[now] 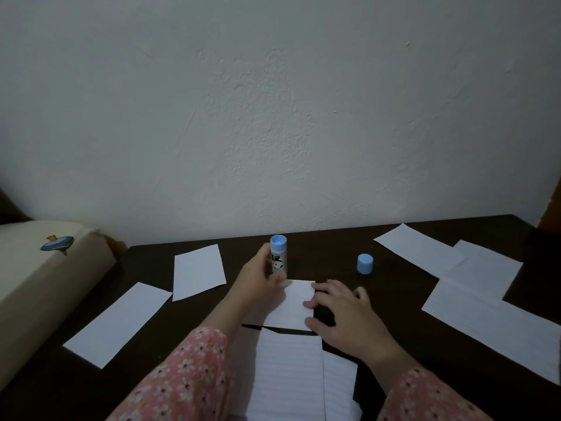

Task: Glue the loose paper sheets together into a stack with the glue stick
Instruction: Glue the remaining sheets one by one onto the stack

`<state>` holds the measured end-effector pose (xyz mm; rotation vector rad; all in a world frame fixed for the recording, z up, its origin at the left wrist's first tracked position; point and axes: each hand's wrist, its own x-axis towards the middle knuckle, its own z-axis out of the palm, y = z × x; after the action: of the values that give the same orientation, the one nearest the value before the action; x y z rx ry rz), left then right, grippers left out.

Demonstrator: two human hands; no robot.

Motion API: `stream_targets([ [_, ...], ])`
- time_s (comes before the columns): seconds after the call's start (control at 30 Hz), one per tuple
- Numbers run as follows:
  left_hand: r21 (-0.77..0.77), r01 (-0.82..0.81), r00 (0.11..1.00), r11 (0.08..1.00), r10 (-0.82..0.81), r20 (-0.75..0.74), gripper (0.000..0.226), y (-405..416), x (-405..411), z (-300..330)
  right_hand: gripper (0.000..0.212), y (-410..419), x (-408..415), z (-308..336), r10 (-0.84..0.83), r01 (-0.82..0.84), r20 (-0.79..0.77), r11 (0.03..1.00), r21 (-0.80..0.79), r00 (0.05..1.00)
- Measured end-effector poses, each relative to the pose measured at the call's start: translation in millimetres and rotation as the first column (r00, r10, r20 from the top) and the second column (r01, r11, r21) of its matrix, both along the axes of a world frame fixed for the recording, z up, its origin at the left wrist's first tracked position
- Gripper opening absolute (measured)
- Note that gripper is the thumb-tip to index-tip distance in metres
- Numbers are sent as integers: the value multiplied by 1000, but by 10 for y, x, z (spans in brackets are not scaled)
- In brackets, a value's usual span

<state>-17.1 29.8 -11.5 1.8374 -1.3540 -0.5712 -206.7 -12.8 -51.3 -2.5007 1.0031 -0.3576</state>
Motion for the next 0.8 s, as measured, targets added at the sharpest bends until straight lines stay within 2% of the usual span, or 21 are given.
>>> stream_targets([
  [0.37, 27, -137, 990, 990, 136, 42, 52, 163, 337, -43, 28, 9, -11, -12, -4, 5, 15, 1000, -11, 1000],
  [0.57, 15, -235, 972, 972, 235, -15, 55, 211, 454, -94, 29, -2, -7, -42, -7, 7, 14, 1000, -9, 1000],
  [0.6, -10, -269, 962, 963, 268, -51, 53, 226, 445, -102, 29, -3, -4, -45, -6, 6, 8, 1000, -12, 1000],
  [0.67, -72, -396, 902, 915, 373, -217, 51, 276, 432, -97, 30, -8, 0, -45, -6, 6, -1, 1000, -19, 1000],
  [0.73, -121, -550, 783, 826, 460, -419, 55, 351, 452, -72, 32, -7, 0, -35, -3, 3, -7, 1000, -22, 1000],
  [0.8, -151, -641, 678, 753, 463, -571, 57, 441, 469, -46, 36, 6, -4, -26, 4, -5, -17, 1000, -29, 1000],
])
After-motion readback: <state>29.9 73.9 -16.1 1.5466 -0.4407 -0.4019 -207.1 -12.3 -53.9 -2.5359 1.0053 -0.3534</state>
